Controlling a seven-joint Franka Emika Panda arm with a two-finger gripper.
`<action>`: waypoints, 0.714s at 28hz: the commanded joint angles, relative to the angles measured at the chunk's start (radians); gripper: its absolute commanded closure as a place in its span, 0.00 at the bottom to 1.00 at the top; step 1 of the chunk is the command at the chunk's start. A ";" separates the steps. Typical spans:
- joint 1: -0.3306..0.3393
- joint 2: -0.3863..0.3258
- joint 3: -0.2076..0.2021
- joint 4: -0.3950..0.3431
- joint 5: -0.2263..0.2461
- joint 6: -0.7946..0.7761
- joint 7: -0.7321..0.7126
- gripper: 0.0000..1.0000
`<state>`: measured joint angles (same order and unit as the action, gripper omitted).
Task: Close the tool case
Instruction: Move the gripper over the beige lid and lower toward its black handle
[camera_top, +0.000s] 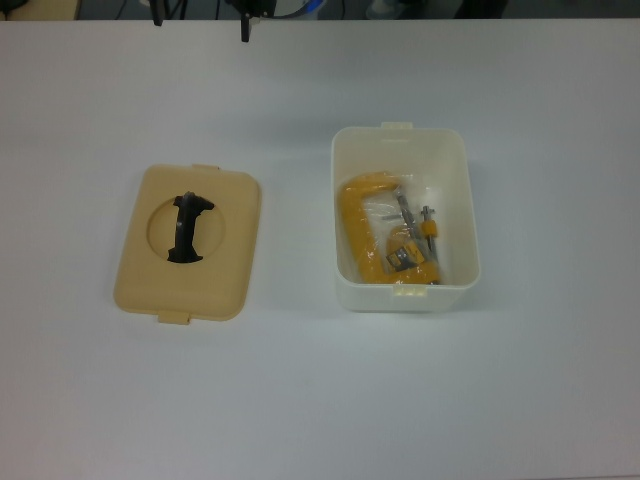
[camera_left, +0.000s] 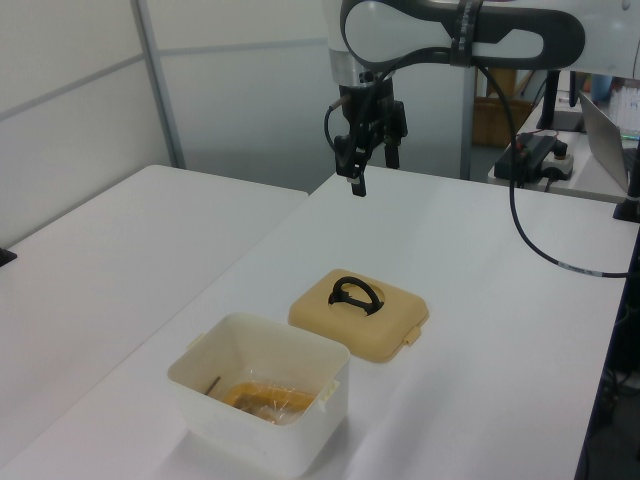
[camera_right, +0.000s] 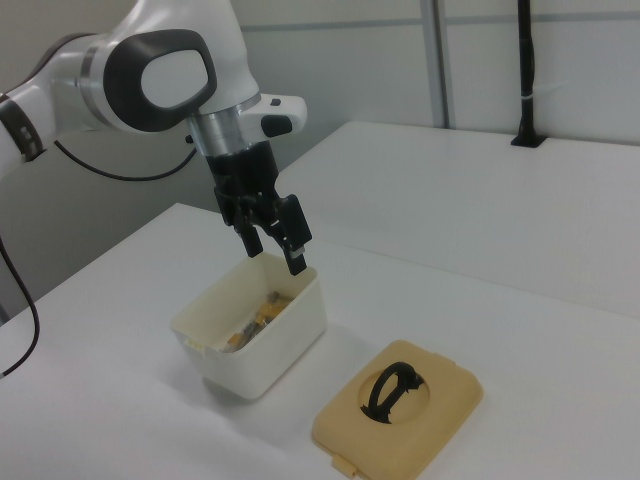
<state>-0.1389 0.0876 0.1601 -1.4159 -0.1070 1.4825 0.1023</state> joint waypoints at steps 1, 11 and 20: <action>0.002 -0.023 -0.011 -0.011 0.027 -0.024 -0.033 0.00; 0.002 -0.016 -0.005 -0.021 0.035 -0.025 -0.042 0.00; 0.005 0.035 -0.001 -0.021 0.038 -0.011 -0.042 0.00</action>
<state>-0.1386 0.0980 0.1609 -1.4286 -0.0895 1.4817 0.0815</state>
